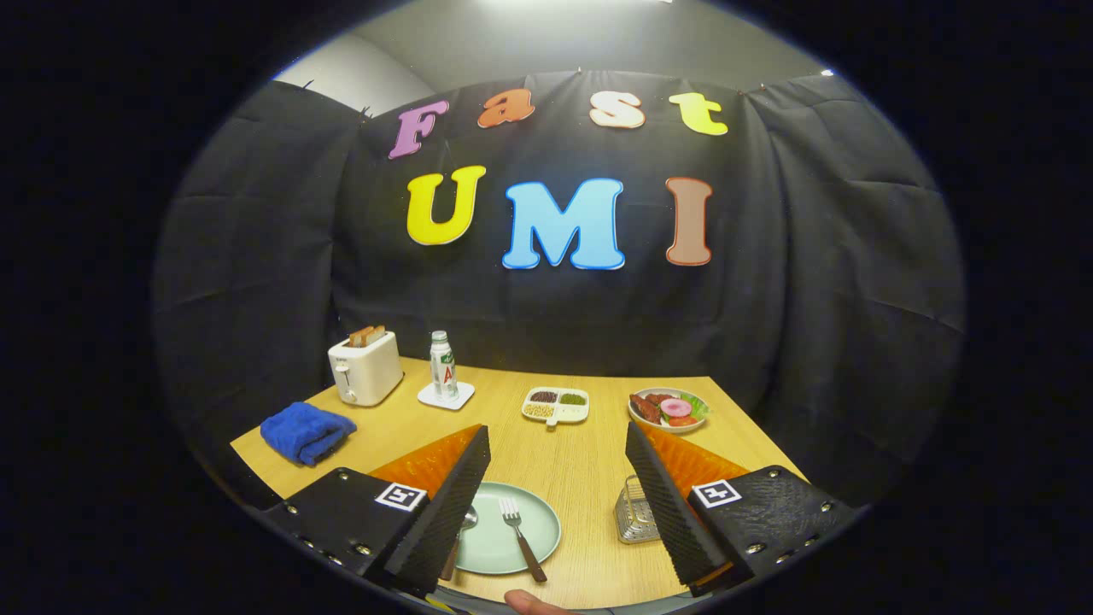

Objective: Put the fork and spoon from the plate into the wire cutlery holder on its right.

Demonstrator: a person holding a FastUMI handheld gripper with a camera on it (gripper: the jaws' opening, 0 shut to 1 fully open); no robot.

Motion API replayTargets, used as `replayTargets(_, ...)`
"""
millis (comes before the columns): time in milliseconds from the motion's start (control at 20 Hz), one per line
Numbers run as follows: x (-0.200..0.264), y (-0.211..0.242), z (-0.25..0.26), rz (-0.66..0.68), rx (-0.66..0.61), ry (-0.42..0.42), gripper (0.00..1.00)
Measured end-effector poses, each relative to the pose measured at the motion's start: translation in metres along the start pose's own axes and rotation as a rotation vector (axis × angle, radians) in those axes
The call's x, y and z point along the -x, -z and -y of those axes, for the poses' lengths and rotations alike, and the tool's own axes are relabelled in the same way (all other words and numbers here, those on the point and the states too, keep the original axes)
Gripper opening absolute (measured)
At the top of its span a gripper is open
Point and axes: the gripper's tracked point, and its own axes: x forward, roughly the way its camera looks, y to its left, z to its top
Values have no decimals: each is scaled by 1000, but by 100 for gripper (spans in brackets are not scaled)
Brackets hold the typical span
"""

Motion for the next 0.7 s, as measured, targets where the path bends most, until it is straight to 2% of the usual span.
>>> replayTargets(200, 5, -30, -1, 78, 2, 1, 97)
replayTargets(300, 4, -28, -3, 70, 4, -8, 98)
replayTargets(700, -3, 29, -16, -105, 88, -83, 97)
